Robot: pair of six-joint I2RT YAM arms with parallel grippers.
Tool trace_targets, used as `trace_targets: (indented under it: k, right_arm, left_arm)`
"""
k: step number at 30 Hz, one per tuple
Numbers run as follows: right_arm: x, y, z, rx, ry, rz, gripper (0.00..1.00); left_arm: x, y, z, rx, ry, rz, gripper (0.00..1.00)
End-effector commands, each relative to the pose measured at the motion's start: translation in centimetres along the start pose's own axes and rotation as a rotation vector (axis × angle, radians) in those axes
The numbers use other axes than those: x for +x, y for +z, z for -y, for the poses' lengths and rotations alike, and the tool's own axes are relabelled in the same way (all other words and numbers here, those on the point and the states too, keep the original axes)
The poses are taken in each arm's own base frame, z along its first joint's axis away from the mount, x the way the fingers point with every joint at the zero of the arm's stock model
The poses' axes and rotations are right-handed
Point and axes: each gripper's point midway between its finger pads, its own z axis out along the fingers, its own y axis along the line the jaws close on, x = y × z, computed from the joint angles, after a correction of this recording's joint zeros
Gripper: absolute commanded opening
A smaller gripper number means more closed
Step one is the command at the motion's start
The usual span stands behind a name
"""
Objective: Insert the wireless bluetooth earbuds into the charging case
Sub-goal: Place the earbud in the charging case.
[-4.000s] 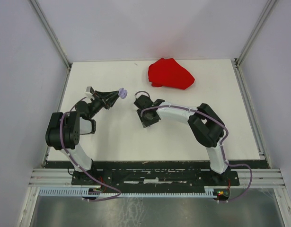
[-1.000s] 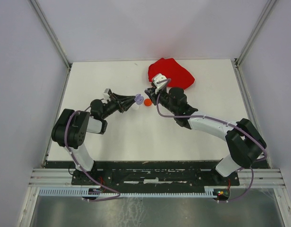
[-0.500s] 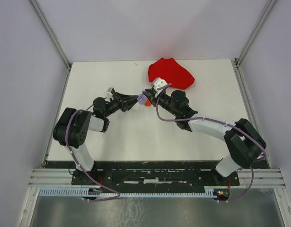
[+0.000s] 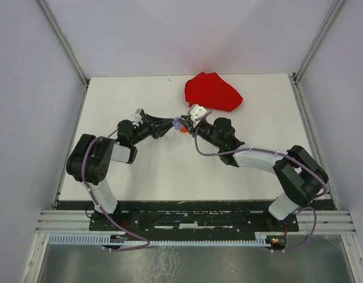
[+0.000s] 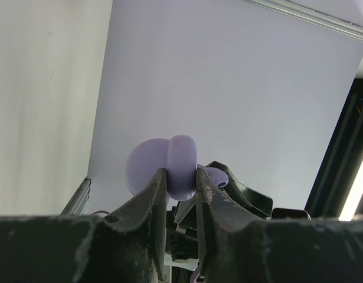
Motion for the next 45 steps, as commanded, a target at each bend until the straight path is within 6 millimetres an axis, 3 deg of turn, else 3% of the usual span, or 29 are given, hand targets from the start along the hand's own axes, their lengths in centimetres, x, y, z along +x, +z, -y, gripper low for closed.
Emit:
trace_targets:
  k: [1,23,45]
  right_arm:
    - [-1.6,0.3,0.4,0.007,-0.028,0.073,0.11]
    - [0.6,0.3,0.2,0.015,-0.022,0.026,0.11]
    - [1.0,0.6,0.7,0.041,-0.022,0.027,0.11]
  left_arm:
    - [0.9,0.4,2.0,0.049,0.092,-0.045,0.03]
    - [1.2,0.5,2.7,0.060,0.098,-0.048,0.03]
    - [1.3,0.4,2.8,0.059,0.100,-0.048,0.03]
